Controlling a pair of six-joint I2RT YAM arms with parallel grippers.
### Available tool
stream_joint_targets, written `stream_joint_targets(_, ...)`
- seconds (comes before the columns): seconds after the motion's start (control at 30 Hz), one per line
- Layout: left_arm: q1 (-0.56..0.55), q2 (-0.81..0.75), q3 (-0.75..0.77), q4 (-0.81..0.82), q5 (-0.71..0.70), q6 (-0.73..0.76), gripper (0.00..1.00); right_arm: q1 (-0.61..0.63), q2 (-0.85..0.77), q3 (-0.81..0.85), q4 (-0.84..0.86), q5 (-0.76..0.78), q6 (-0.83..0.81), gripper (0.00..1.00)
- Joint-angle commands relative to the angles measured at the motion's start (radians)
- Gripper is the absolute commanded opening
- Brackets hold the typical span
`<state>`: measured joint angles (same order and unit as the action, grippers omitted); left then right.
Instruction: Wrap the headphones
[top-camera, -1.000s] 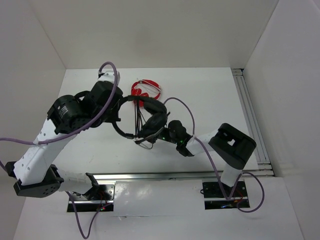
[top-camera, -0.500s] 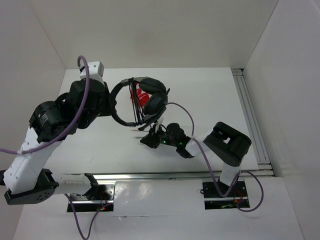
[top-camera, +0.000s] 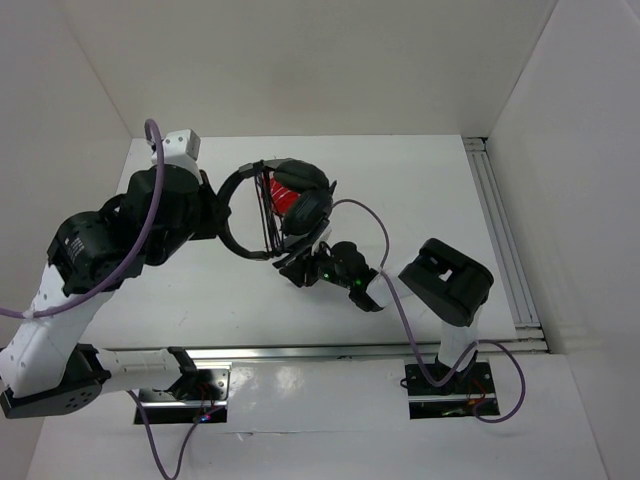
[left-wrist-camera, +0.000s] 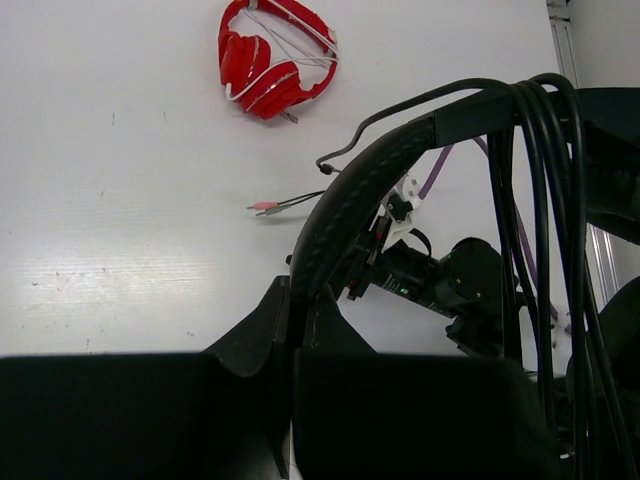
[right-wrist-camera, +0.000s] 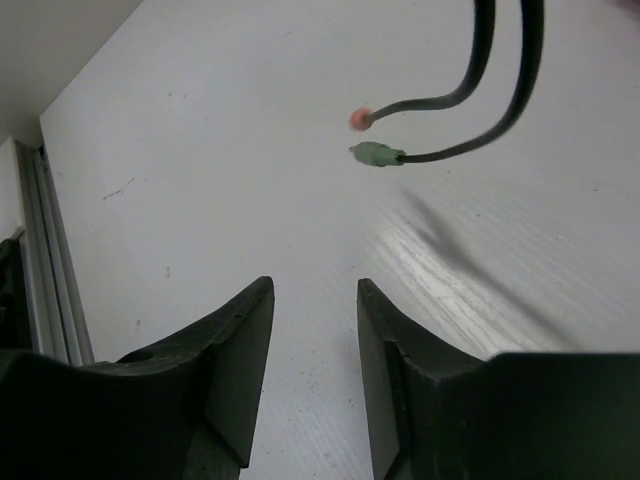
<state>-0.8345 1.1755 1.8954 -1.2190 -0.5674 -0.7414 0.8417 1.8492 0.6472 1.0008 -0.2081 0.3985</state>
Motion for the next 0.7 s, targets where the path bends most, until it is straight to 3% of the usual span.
stream_joint_targets(0.0, 0.003, -0.036, 0.001, 0.095, 0.015, -0.047, 0.0, 0.016, 0.013, 0.016, 0.107, 0.082, 0.016, 0.47)
stream_joint_targets(0.17, 0.003, -0.045, -0.01, 0.095, 0.043, -0.065, 0.0, 0.025, 0.022, 0.016, 0.127, 0.127, 0.025, 0.55)
stream_joint_targets(0.2, 0.003, -0.045, -0.01, 0.095, 0.052, -0.065, 0.0, 0.025, 0.022, 0.028, 0.115, 0.151, 0.025, 0.63)
stream_joint_targets(0.43, 0.003, -0.102, -0.067, 0.107, 0.11, -0.096, 0.0, 0.025, 0.105, 0.084, 0.225, 0.108, 0.083, 0.64)
stream_joint_targets(0.6, 0.003, -0.132, -0.078, 0.116, 0.129, -0.105, 0.0, 0.014, 0.186, 0.121, 0.326, 0.076, 0.148, 0.52)
stream_joint_targets(0.67, 0.003, -0.132, -0.087, 0.116, 0.139, -0.105, 0.0, 0.014, 0.218, 0.134, 0.372, 0.067, 0.167, 0.39)
